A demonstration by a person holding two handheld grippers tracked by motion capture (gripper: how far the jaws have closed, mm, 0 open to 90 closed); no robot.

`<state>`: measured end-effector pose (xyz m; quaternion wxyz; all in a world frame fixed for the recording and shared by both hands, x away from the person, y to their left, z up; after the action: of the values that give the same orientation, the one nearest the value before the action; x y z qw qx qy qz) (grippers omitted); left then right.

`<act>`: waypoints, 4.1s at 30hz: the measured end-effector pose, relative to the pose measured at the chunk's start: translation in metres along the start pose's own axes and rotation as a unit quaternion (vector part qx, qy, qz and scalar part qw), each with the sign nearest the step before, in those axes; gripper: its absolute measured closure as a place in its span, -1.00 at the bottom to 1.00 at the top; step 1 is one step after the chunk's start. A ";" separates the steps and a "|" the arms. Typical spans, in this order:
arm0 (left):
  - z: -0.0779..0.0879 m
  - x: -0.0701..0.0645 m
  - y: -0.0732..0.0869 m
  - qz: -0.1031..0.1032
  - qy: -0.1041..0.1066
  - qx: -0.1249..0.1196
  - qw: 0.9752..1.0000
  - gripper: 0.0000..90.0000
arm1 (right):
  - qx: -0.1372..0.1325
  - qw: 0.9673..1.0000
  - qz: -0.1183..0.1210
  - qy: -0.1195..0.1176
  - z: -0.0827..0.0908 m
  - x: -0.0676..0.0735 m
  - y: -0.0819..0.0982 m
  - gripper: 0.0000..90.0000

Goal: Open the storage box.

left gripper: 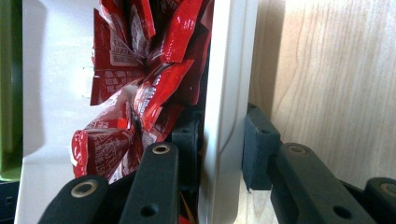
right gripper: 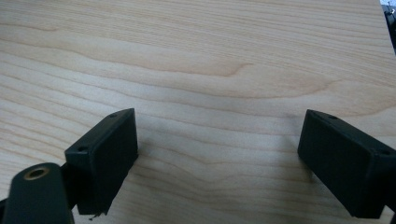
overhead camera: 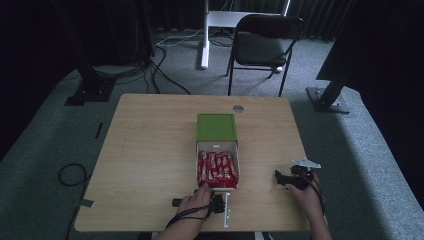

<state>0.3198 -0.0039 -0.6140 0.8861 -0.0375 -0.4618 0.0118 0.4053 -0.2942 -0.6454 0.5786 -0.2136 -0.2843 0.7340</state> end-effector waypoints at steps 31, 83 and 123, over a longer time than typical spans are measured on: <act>0.024 -0.002 0.000 0.079 0.113 -0.049 0.989 0.36 | 0.000 1.000 0.000 0.000 0.000 0.000 0.000 -0.74; 0.042 0.126 0.102 0.418 0.098 -0.172 0.887 0.19 | 0.000 1.000 -0.001 0.001 0.000 0.000 0.000 -0.74; -0.024 0.048 0.206 0.555 0.166 -0.036 0.814 -0.64 | 0.000 1.000 -0.002 0.002 0.000 0.000 0.000 -0.75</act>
<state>0.3696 0.2030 -0.6041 0.7901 -0.3208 -0.2085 0.4789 0.4060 -0.2942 -0.6454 0.5810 -0.2143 -0.2836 0.7322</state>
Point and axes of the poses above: each handheld gripper's, and its own axes: z roughly backward along the jaws, y roughly out of its underside, x roughly to its left, the point moved 10 cm from there along -z, roughly forward along the jaws, and after that the axes turned 6 degrees about x, right-handed, at the moved point
